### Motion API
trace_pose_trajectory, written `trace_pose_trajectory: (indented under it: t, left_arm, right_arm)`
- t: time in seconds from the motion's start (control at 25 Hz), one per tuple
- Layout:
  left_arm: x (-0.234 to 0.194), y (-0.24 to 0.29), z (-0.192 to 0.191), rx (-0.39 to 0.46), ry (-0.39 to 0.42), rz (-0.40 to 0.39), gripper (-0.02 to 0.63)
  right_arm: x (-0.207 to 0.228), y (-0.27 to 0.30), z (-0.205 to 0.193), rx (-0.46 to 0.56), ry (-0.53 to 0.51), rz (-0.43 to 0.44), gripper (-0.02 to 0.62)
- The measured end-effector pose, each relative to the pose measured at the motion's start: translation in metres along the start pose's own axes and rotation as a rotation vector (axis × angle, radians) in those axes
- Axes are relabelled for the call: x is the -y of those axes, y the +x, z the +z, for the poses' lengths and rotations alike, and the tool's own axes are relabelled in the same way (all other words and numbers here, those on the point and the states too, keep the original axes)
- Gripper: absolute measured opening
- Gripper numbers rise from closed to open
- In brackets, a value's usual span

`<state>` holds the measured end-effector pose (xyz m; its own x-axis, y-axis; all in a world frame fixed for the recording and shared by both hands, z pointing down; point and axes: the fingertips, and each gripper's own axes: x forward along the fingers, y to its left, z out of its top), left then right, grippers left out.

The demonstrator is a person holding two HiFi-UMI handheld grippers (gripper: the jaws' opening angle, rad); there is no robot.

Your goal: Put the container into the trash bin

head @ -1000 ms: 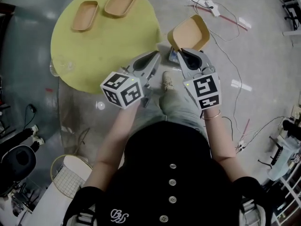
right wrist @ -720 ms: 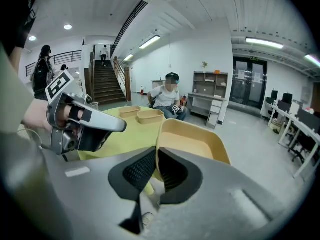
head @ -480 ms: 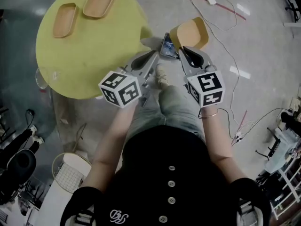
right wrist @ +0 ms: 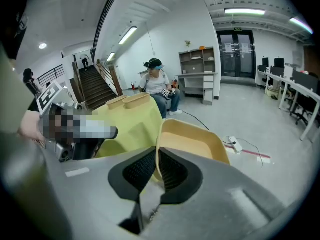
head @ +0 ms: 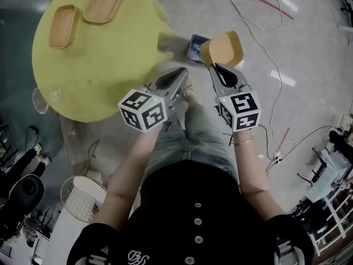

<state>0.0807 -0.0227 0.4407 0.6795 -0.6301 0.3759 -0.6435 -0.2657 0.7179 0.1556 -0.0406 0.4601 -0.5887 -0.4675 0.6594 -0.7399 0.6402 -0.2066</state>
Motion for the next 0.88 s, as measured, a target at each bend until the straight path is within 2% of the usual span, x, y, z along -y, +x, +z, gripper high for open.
trace_pose_trajectory:
  t: [0.36,0.88]
  left_arm:
    - [-0.027,0.02,-0.031,-0.043,-0.067,0.039,0.017]
    - [-0.054,0.042,-0.061,-0.052,-0.084,0.056,0.017]
  right_arm:
    - [0.024,0.025,-0.039,-0.051,0.086,0.006,0.02]
    - [0.038,0.065,-0.092,-0.091,0.192,0.021,0.02]
